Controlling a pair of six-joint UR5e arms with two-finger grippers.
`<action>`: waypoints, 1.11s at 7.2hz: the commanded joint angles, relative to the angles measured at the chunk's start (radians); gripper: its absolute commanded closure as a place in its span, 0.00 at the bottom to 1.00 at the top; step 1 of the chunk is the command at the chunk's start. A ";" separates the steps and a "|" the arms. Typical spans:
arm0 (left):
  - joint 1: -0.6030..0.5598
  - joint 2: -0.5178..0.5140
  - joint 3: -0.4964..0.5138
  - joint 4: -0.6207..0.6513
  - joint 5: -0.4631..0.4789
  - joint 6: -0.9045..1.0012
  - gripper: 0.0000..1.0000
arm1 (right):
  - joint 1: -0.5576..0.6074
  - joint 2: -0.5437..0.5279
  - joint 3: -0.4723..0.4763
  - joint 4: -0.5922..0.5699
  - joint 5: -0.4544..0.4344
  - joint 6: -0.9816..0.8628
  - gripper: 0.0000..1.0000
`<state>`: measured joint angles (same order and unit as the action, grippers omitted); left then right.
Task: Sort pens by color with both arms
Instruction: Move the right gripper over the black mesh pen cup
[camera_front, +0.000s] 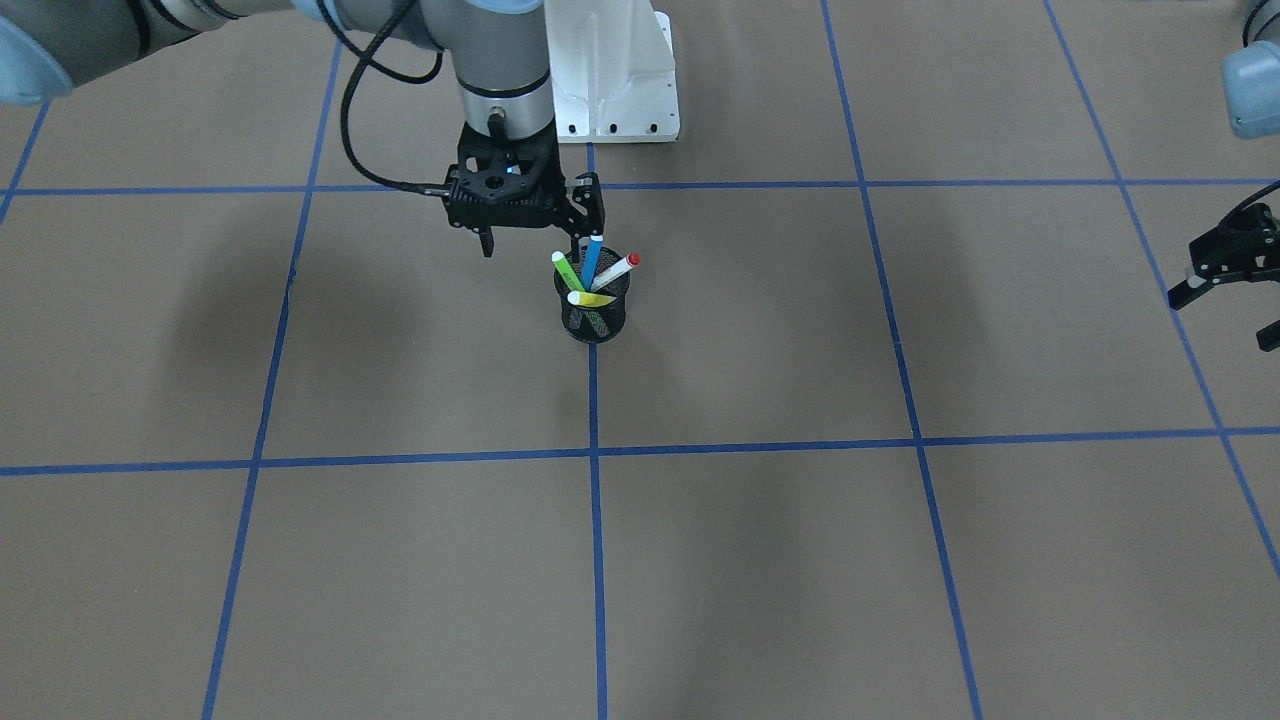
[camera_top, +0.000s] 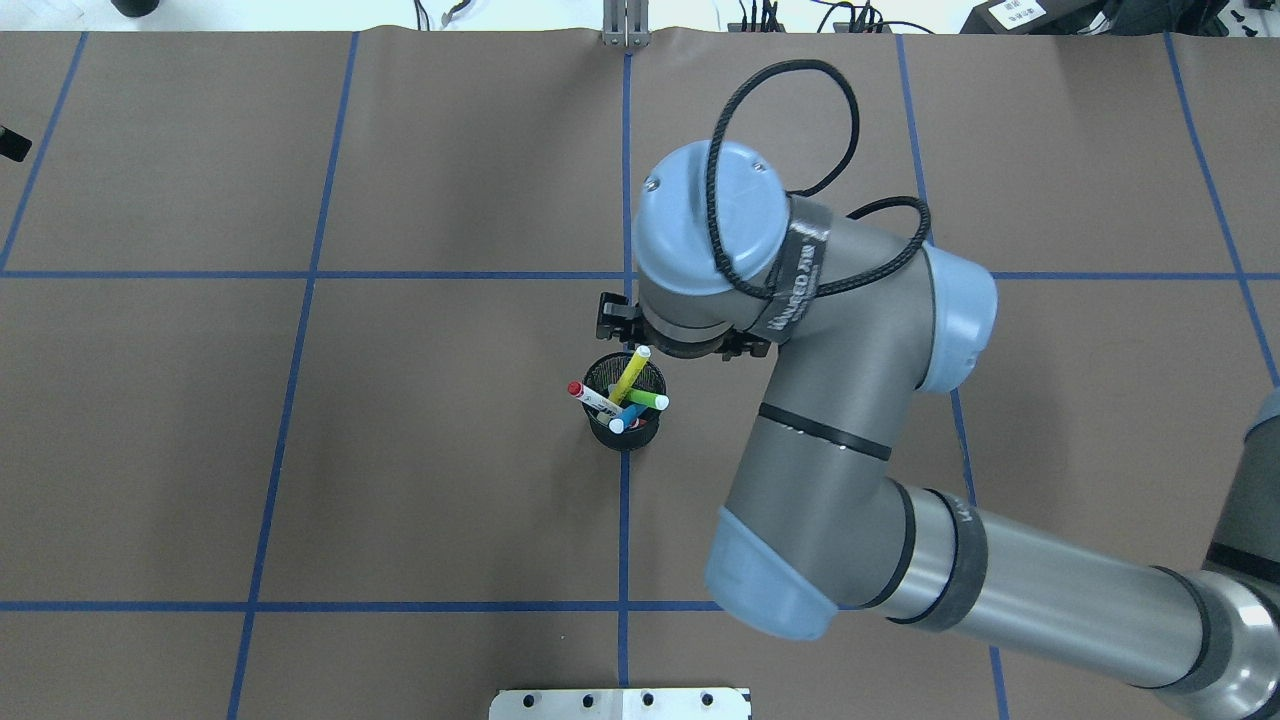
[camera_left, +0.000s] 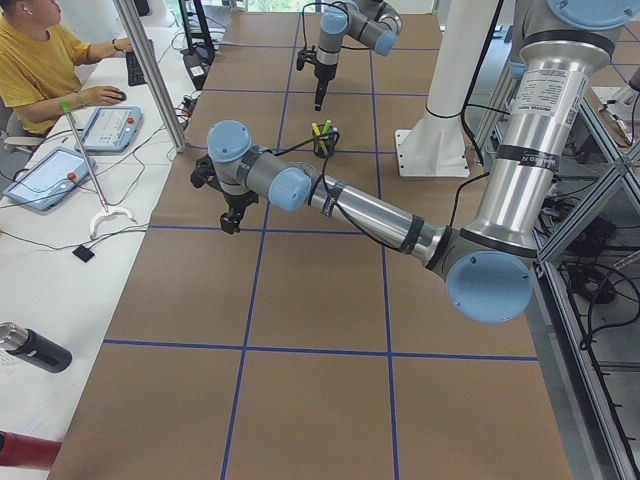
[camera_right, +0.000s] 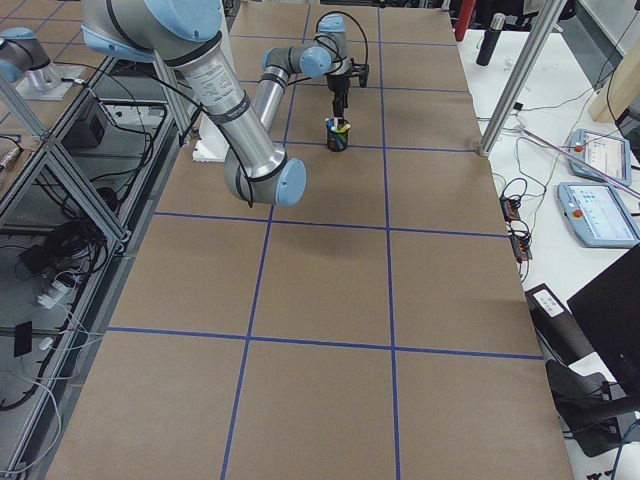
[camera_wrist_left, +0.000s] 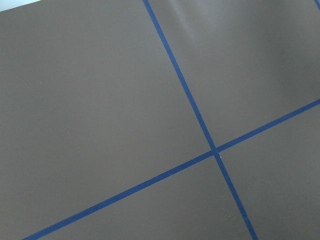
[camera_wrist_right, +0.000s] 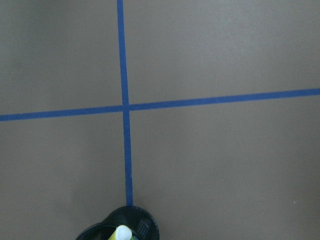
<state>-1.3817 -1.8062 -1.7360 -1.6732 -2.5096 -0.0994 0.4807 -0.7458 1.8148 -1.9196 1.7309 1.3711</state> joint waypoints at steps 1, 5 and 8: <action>0.001 0.001 0.007 0.000 0.000 0.001 0.00 | -0.068 0.062 -0.061 -0.059 -0.031 0.069 0.47; 0.001 0.001 0.007 0.000 0.000 0.001 0.00 | -0.096 0.066 -0.084 -0.048 -0.030 0.054 0.38; 0.001 0.001 0.007 0.000 0.000 0.001 0.00 | -0.097 0.063 -0.150 0.042 -0.031 0.052 0.40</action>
<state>-1.3806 -1.8055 -1.7288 -1.6736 -2.5096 -0.0982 0.3842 -0.6817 1.6862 -1.9028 1.7002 1.4250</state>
